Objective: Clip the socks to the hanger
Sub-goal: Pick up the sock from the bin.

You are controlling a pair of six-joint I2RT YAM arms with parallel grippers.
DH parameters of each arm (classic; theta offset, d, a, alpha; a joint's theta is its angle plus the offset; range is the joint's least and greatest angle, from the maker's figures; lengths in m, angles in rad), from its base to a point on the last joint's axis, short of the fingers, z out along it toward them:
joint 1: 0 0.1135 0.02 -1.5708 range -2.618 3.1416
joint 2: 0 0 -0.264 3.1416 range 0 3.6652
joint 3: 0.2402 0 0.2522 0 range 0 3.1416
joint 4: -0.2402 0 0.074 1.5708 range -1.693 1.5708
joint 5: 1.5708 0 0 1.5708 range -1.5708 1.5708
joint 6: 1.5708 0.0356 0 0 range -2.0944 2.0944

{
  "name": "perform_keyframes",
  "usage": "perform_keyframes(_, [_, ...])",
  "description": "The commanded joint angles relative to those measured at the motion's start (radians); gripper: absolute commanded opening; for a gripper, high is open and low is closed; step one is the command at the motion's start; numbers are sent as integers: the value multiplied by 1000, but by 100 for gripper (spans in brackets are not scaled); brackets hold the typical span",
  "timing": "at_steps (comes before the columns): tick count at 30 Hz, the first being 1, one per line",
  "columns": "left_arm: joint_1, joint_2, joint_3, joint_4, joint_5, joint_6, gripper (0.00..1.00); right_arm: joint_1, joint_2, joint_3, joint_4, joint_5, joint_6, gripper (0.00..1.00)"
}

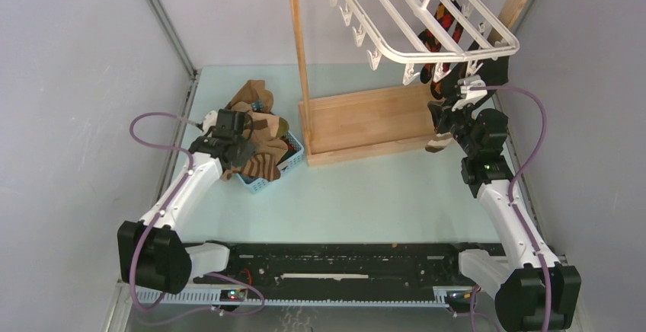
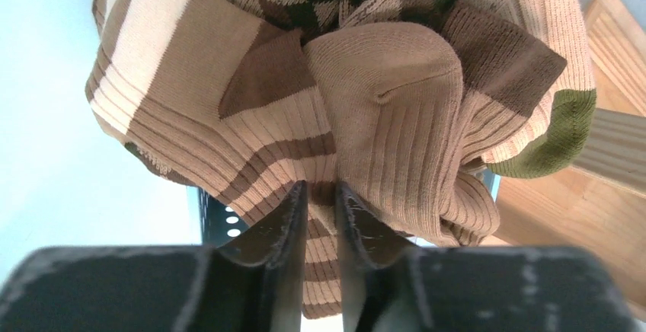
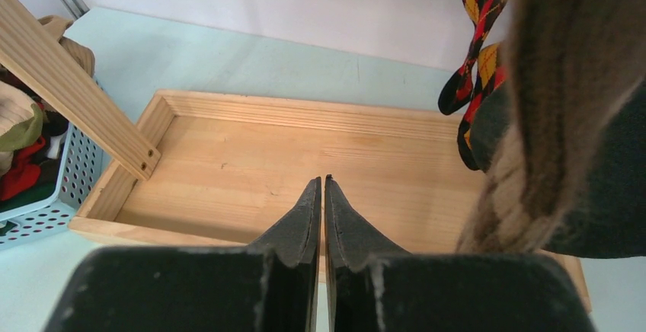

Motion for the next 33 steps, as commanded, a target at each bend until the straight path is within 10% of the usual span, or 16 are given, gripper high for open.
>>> perform_keyframes(1, [12, -23, 13, 31, -1, 18, 17, -6, -16, -1, 15, -3, 14, 10])
perform_keyframes(8, [15, -101, 7, 22, -16, 36, 10, -13, -29, -1, 1, -8, 28, 10])
perform_keyframes(12, [16, -76, -3, 30, 18, 27, 36, -15, -33, -1, -2, -10, 33, 10])
perform_keyframes(20, [16, 9, -13, 84, 103, 11, 44, -17, -40, -1, -9, -9, 33, 10])
perform_keyframes(26, [16, -15, -22, 86, 141, 18, 13, -19, -47, -1, -14, -10, 36, 9])
perform_keyframes(33, [18, -163, 37, 50, 143, 103, 1, -22, -96, -1, -55, -35, 20, 10])
